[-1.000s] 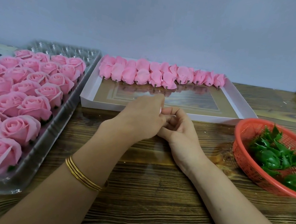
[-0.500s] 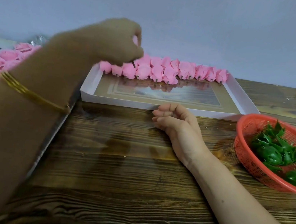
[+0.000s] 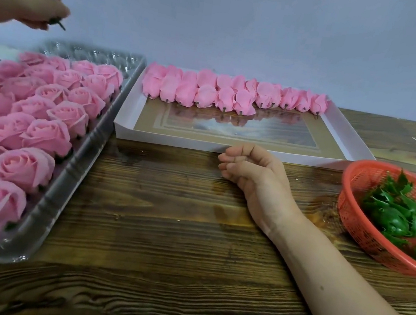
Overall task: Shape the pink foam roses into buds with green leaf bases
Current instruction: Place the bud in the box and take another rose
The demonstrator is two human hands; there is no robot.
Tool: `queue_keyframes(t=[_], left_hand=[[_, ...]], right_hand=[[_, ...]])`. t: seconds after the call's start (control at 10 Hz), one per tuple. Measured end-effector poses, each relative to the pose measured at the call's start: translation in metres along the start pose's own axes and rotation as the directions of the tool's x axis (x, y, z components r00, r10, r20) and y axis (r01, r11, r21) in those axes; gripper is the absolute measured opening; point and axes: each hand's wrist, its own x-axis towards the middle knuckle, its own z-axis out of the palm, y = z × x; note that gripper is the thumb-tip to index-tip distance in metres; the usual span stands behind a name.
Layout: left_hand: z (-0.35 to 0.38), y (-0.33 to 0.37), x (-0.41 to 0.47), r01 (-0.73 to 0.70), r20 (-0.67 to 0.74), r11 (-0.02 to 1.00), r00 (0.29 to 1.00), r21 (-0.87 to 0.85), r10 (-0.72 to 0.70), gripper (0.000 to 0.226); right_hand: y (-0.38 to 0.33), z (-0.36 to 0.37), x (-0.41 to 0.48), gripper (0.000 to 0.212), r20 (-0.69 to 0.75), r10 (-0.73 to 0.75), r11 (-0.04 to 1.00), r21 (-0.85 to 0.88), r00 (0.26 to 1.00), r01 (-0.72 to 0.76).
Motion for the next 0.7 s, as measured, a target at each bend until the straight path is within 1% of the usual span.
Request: queue_keyframes(t=[0.1,0.2,0.3,0.4,0.5,0.6,0.7], left_hand=[[0.002,-0.049,0.031,0.080,-0.002,0.997,0.997,0.008,-0.080,0.020],[0.010,-0.092,0.062,0.154,0.039,0.988,0.987,-0.014,-0.153,0.021],[0.020,-0.117,0.080,0.138,0.064,0.990,0.988,0.043,-0.140,0.022],[0.020,-0.104,0.046,0.164,0.057,0.986,0.985,-0.032,-0.162,0.016],[0.025,-0.086,0.016,0.119,0.054,0.991,0.991,0.057,-0.122,0.016],[0.029,-0.078,0.006,0.103,0.089,0.990,0.990,0.094,-0.111,0.020],[0.026,-0.074,0.005,0.164,0.135,0.981,0.975,0.102,-0.177,0.018]], right_hand=[[0.001,-0.001,0.000,0.028,0.006,0.004,1.000,0.007,1.000,-0.004],[0.002,-0.001,0.001,0.027,0.007,-0.001,1.000,0.008,1.000,0.001],[0.002,-0.002,0.001,0.023,0.013,-0.005,1.000,0.005,1.000,0.005],[0.002,-0.002,0.001,0.024,0.014,0.003,1.000,-0.018,1.000,-0.003],[0.001,-0.002,0.001,0.028,0.009,0.007,0.999,-0.034,1.000,-0.007],[0.001,-0.001,0.001,0.028,0.011,0.003,0.999,-0.044,1.000,-0.003],[0.001,-0.001,0.001,0.028,0.014,0.002,0.999,-0.042,1.000,-0.001]])
